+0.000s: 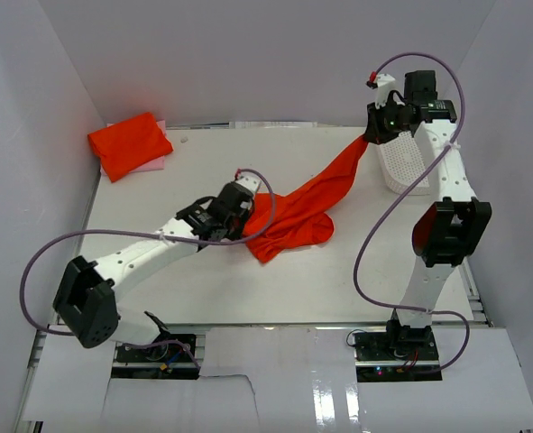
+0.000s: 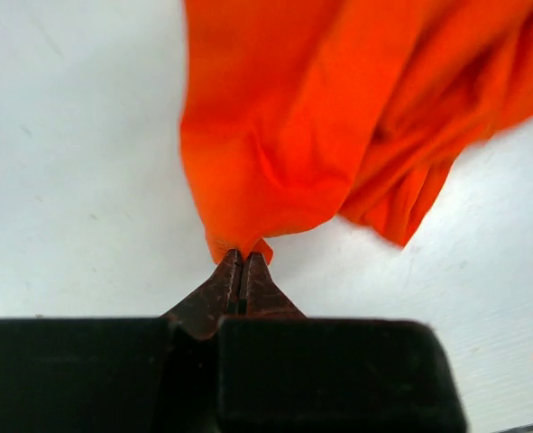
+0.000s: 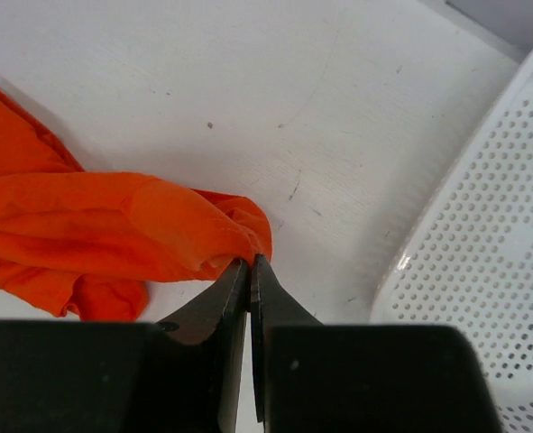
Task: Fold and stack the t-shirts
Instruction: Flatten out the tshirt
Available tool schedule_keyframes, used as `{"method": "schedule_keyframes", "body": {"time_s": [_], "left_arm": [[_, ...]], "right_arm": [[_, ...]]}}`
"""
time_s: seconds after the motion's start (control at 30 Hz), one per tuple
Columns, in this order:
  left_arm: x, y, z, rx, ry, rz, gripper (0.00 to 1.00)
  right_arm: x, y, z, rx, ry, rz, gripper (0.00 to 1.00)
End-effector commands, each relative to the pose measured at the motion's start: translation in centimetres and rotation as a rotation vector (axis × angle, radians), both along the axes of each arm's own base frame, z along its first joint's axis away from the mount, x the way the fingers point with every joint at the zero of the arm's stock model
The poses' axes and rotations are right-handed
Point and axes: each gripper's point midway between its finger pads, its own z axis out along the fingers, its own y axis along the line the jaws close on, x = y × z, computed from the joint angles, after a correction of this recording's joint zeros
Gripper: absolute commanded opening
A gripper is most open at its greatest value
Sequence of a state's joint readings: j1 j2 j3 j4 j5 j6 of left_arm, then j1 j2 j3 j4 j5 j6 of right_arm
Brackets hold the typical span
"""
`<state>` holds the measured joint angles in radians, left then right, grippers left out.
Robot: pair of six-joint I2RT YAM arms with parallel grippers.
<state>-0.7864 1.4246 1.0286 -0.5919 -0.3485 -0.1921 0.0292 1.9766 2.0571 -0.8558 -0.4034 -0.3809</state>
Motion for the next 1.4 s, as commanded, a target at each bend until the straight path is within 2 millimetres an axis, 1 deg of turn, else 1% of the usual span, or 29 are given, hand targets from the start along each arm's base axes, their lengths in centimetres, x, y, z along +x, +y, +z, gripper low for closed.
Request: {"method": "schedule_keyframes", "body": {"time_s": [0.0,0.03,0.1,0.13,0.17,0.23,0.27,0.33,0.37,0.43,0.5,0.53,0.57,0.6,0.63,0.7,0.73,0.8,0.83,0.87,0.93,0.97,1.07,1.17,1.2,1.23,1.27,1.3,1.37], "left_arm": [[1.9,0.6,7.0,-0.198,-0.077,0.060,0.00],[2.6,0.6,9.2,-0.227,-0.112,0.065,0.00],[3.1,1.5,10.8,-0.206,-0.137,0.093,0.00],[3.6,1.4,12.9,-0.227,-0.175,0.099,0.00],[3.8,1.6,13.7,-0.228,-0.192,0.110,0.00],[3.9,2.1,15.1,-0.248,-0.204,0.137,0.00],[4.0,2.4,16.6,-0.277,-0.232,0.152,0.00],[3.9,2.8,17.8,-0.309,-0.251,0.173,0.00],[4.0,3.2,18.6,-0.323,-0.266,0.188,0.00],[3.5,3.7,19.8,-0.355,-0.291,0.203,0.00],[3.0,4.2,21.0,-0.387,-0.317,0.221,0.00],[2.9,4.5,21.3,-0.397,-0.326,0.232,0.00],[2.4,5.0,22.2,-0.417,-0.350,0.239,0.00],[2.2,5.3,22.8,-0.436,-0.367,0.254,0.00],[1.9,5.5,23.4,-0.452,-0.381,0.259,0.00],[1.2,6.0,25.4,-0.504,-0.431,0.256,0.00],[0.3,6.7,27.1,-0.542,-0.475,0.254,0.00],[-0.8,7.4,29.4,-0.588,-0.535,0.242,0.00],[-2.1,8.3,31.2,-0.628,-0.586,0.226,0.00],[-2.8,8.7,32.6,-0.644,-0.632,0.205,0.00],[-4.3,9.7,34.3,-0.681,-0.701,0.176,0.00],[-6.2,10.9,36.5,-0.729,-0.787,0.150,0.00],[-9.4,13.2,39.2,-0.788,-0.904,0.126,0.00],[-10.7,14.0,40.1,-0.799,-0.943,0.108,0.00],[-11.8,14.0,40.5,-0.824,-0.952,0.068,0.00],[-12.4,13.9,40.6,-0.838,-0.958,0.044,0.00],[-12.6,13.7,40.6,-0.852,-0.964,0.030,0.00],[-13.6,14.0,40.9,-0.877,-0.986,0.007,0.00],[-14.0,14.3,40.8,-0.893,-1.009,0.003,0.00]], "right_arm": [[-2.6,0.2,6.0,0.000,-0.122,0.042,0.08],[-3.1,0.4,6.2,0.005,-0.119,0.049,0.08],[-4.6,0.6,7.9,0.013,-0.149,0.061,0.08],[-5.4,0.9,7.5,0.029,-0.136,0.077,0.08],[-6.6,1.0,9.2,0.036,-0.179,0.084,0.08],[-7.9,1.3,10.6,0.051,-0.221,0.095,0.08],[-9.3,1.3,11.9,0.054,-0.258,0.100,0.08],[-10.7,1.4,13.9,0.055,-0.311,0.103,0.08],[-12.0,1.3,15.9,0.054,-0.364,0.103,0.08],[-14.2,1.1,18.7,0.053,-0.434,0.097,0.08],[-15.7,1.0,20.6,0.050,-0.493,0.090,0.08],[-17.2,0.9,22.6,0.053,-0.562,0.080,0.08],[-17.4,0.4,22.5,0.042,-0.575,0.049,0.08],[-18.0,0.2,23.2,0.040,-0.610,0.036,0.08],[-19.5,0.0,25.2,0.044,-0.689,0.021,0.08],[-20.9,-0.4,26.3,0.044,-0.740,-0.002,0.08],[-22.6,-0.4,27.6,0.051,-0.788,-0.004,0.08],[-24.4,-0.5,29.3,0.056,-0.861,-0.008,0.08],[-26.4,-0.6,30.3,0.058,-0.916,-0.007,0.08],[-27.3,-0.6,31.4,0.062,-0.976,-0.008,0.08],[-29.7,-0.8,32.3,0.063,-1.037,-0.013,0.08],[-30.4,-0.9,32.5,0.060,-1.052,-0.014,0.08],[-32.7,-0.9,33.2,0.061,-1.101,-0.009,0.08],[-34.7,-2.0,34.3,0.036,-1.161,-0.078,0.08],[-35.4,-2.3,34.6,0.029,-1.181,-0.094,0.08],[-36.8,-2.3,35.2,0.028,-1.222,-0.099,0.08],[-37.5,-2.4,35.4,0.029,-1.239,-0.104,0.08],[-38.1,-2.4,35.6,0.031,-1.253,-0.105,0.08],[-39.3,-2.5,35.9,0.031,-1.281,-0.118,0.08]]}}
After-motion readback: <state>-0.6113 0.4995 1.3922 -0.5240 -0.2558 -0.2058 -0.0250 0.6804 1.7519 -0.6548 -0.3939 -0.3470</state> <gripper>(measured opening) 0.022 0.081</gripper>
